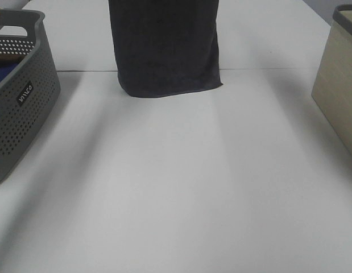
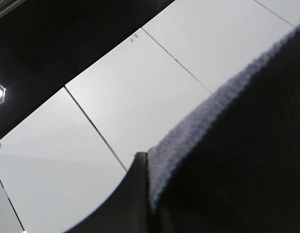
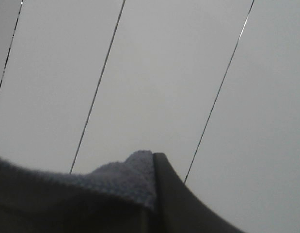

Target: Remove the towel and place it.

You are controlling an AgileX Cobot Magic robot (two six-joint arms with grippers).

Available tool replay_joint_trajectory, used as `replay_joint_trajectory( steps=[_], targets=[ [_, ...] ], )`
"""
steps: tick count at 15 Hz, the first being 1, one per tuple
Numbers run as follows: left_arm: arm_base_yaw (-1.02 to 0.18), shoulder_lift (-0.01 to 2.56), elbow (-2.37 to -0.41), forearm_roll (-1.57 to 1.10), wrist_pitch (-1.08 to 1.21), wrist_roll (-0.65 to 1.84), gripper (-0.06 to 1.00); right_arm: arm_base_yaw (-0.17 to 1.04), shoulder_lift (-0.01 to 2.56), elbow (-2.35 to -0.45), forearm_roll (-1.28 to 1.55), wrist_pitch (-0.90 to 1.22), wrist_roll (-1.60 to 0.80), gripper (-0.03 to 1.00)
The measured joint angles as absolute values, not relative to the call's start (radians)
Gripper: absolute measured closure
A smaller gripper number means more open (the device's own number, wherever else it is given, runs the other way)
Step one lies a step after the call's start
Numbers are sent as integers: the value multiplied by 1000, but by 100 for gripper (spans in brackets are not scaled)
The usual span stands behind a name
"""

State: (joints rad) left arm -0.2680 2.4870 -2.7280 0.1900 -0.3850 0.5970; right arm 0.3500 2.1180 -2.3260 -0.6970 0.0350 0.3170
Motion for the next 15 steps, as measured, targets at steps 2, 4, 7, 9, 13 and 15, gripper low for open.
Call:
replay_joint_trajectory(
  steps=[2,4,7,9,13,15],
  targets=[
    [-251,2487,-2734,191,-385,547,94,350,2119,-2328,-695,29,317,96],
    [-250,2487,-2735,212,-376,533,94,350,2119,-2328,-687,35,317,96],
    [-250,2487,-2735,219,-287,512,94,350,2119,-2328,-665,106,317,96],
    [-250,2487,-2735,220,-176,488,94,350,2119,-2328,-607,175,315,96],
    [-250,2491,-2735,220,-296,485,94,334,2122,-2328,-604,-10,309,96],
    [-250,2499,-2735,220,-341,485,94,313,2130,-2328,-601,-126,309,96]
  ],
)
